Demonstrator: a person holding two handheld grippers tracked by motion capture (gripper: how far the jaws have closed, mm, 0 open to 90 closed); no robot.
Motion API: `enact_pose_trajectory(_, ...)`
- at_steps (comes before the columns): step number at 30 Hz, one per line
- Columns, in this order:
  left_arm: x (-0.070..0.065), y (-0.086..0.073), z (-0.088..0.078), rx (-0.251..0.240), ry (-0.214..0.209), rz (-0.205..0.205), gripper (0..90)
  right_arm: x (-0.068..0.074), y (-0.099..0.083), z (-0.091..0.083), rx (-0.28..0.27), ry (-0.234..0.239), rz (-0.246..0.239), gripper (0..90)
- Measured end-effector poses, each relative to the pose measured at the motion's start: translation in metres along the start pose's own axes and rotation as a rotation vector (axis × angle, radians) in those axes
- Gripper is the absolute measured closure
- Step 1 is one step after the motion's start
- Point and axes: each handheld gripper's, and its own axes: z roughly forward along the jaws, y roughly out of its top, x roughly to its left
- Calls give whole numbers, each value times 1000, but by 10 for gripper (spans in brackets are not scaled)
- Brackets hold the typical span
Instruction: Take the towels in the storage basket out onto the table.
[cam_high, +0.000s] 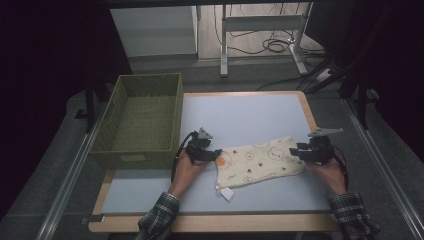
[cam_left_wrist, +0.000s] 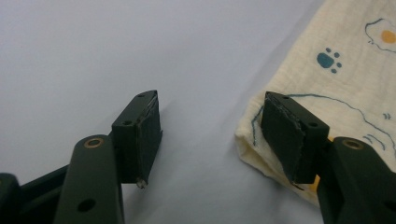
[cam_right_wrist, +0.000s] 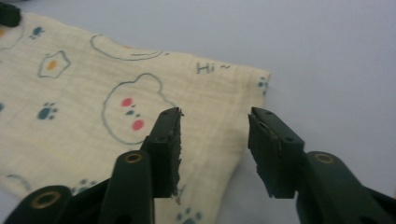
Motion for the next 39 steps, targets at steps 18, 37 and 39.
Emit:
enact_pose_trajectory(18,0,-1,0,-2,-1,-3,380,60,-17,-1,11,135,-83,507)
enact_pose_trajectory(37,2,-1,0,-5,1,-10,402,137,-6,39,46,324,-223,642)
enact_pose_trajectory(39,2,-1,0,-5,2,-11,403,145,-4,44,51,337,-238,640)
